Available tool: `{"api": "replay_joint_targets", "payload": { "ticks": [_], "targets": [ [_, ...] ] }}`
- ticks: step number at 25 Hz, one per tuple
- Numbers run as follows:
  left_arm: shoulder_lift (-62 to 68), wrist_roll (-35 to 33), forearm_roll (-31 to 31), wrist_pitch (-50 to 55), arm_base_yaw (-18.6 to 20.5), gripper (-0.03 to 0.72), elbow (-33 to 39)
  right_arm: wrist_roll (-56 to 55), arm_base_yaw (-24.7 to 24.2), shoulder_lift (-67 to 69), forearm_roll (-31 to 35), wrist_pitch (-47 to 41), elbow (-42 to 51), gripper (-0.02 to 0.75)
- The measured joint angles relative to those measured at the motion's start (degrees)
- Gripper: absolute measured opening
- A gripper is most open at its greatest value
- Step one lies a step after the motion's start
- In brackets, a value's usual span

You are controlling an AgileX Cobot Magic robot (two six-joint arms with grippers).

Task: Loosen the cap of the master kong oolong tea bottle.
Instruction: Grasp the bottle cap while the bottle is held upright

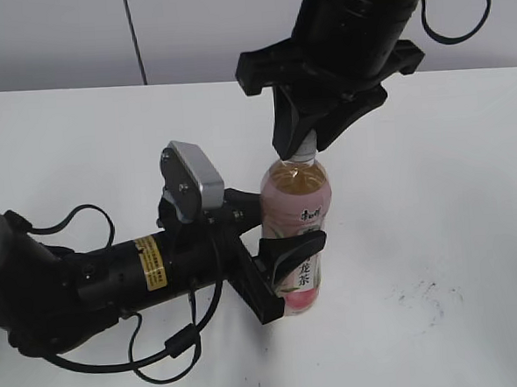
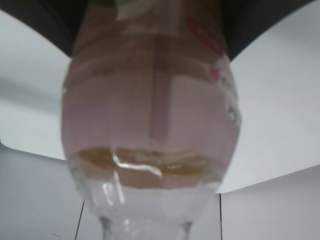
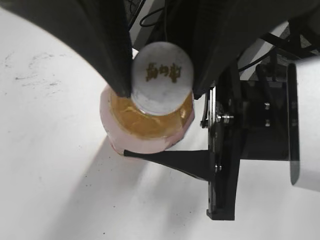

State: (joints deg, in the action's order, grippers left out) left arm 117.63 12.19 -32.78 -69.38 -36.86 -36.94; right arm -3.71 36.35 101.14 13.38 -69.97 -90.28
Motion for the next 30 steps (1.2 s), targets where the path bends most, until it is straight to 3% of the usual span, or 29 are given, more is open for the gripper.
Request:
{"api": "replay_joint_targets", "payload": {
  "ticks": [4,11,18,24,30],
  "targets": [
    [0.0,0.0,0.0,0.0,0.0,0.393,0.0,12.1,0.0,0.0,0.4,-0.1,0.0,0.275],
    [0.2,-0.4,-0.4,-0.2,0.0,0.392,0.0,49.4,0.0,0.1,1.4,-0.1,0.0,0.275],
    [0.2,-0.6,-0.8,-0.2,0.0,0.392,0.0,74.3,0.0,0.1,1.3,-0.1,-0.2,0.275],
    [0.2,-0.6,-0.9,-0.2,0.0,0.392,0.0,77.5,-0.1,0.1,2.2,-0.1,-0.2,0.281],
    [0.3,-0.6,-0.9,-0.2,0.0,0.392,0.0,64.4,0.0,-0.2,7.2,-0.1,-0.6,0.56]
  ]
}}
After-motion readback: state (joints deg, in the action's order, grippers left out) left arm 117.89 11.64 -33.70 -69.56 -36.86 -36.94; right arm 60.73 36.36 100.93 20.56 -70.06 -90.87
